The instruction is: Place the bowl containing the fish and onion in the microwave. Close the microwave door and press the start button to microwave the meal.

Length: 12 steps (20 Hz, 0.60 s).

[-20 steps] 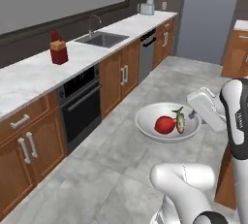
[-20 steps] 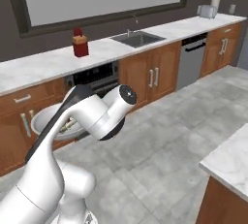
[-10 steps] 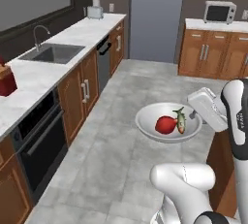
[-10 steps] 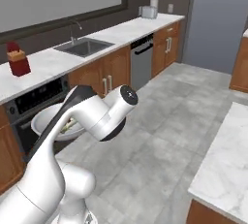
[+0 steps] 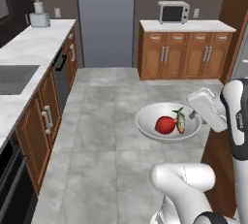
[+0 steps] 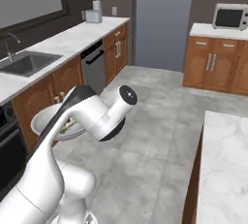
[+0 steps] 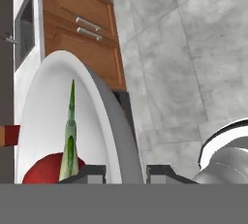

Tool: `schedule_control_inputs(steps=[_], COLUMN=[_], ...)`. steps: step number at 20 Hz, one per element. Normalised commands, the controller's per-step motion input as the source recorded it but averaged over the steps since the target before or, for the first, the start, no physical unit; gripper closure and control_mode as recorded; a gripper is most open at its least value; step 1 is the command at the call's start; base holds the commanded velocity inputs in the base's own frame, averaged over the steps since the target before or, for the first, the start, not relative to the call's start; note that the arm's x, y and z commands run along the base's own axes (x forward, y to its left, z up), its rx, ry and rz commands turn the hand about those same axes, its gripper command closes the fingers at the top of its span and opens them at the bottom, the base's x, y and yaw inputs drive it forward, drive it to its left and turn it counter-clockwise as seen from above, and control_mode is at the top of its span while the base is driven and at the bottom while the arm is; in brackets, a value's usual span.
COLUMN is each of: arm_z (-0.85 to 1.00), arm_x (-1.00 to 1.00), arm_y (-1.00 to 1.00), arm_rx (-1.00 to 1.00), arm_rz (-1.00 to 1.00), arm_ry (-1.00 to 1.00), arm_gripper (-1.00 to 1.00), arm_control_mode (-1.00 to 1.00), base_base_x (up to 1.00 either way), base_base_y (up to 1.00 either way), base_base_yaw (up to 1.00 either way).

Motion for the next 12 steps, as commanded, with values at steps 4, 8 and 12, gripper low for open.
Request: schedule_control_inputs(steps=[4,8,12], arm_z=[0.00,0.00,0.00], arm_x=[0.00,0.00,0.00], arm_y=[0.00,0.00,0.00], arm_rx=[0.00,0.00,0.00], arm_rz=[0.00,0.00,0.00], arm_ry=[0.00,0.00,0.00], arm_gripper=[1.00,1.00,1.00], arm_control_mode=[1.00,1.00,1.00], base_base_x=[1.00,1.00,1.00], base_base_y=[0.27,0.42,0.46], base_base_yaw=[-0.45,-0.40,-0.31])
